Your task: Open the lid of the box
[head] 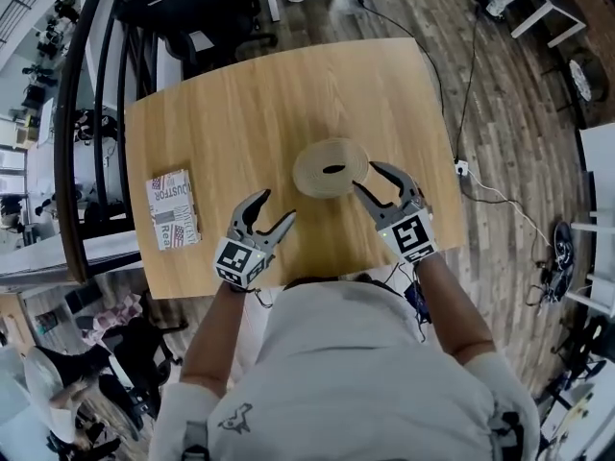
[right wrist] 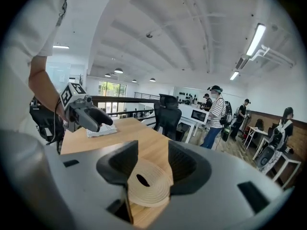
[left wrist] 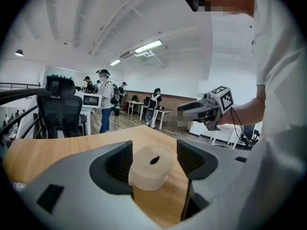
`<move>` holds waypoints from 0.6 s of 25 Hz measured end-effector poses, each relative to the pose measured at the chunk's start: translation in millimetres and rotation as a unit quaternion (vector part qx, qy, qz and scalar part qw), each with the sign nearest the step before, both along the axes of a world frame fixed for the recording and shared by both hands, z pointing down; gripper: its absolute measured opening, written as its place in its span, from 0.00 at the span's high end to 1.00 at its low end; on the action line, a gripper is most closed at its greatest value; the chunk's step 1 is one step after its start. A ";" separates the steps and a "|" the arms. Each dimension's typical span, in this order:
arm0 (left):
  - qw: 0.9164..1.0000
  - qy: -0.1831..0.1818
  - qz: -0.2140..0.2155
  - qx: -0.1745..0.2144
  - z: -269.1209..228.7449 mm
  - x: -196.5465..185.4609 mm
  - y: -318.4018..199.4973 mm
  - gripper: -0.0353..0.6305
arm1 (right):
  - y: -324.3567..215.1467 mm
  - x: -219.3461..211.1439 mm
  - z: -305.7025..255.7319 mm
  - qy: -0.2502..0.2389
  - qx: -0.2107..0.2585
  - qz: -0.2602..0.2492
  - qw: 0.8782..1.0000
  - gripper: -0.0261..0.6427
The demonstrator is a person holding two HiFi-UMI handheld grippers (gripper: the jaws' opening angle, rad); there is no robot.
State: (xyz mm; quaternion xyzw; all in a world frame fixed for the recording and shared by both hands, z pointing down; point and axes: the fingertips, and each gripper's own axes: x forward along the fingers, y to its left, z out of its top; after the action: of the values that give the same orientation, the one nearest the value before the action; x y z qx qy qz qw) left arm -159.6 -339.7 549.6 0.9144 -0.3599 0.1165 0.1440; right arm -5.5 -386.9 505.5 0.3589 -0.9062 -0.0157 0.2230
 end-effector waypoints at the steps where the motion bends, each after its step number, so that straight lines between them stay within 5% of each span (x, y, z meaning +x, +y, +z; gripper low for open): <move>1: 1.000 -0.002 0.008 -0.004 6.7 -0.4 -4.1 0.53 | -4.5 -3.3 6.7 0.011 -0.002 -0.004 1.000 0.66; 9: 0.997 -0.028 0.058 -0.033 58.3 1.5 -32.3 0.49 | -29.2 -23.3 55.2 0.093 -0.021 -0.039 0.995 0.66; 15: 0.991 -0.057 0.116 -0.044 97.3 12.4 -37.4 0.45 | -33.9 -27.1 105.9 0.189 -0.010 -0.087 0.978 0.66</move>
State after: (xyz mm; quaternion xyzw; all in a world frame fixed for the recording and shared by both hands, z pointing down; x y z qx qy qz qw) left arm -147.2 -377.1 646.9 0.9347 -0.2534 0.1997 0.1490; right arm -32.6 -420.8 611.3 0.2666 -0.8755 -0.0937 0.3920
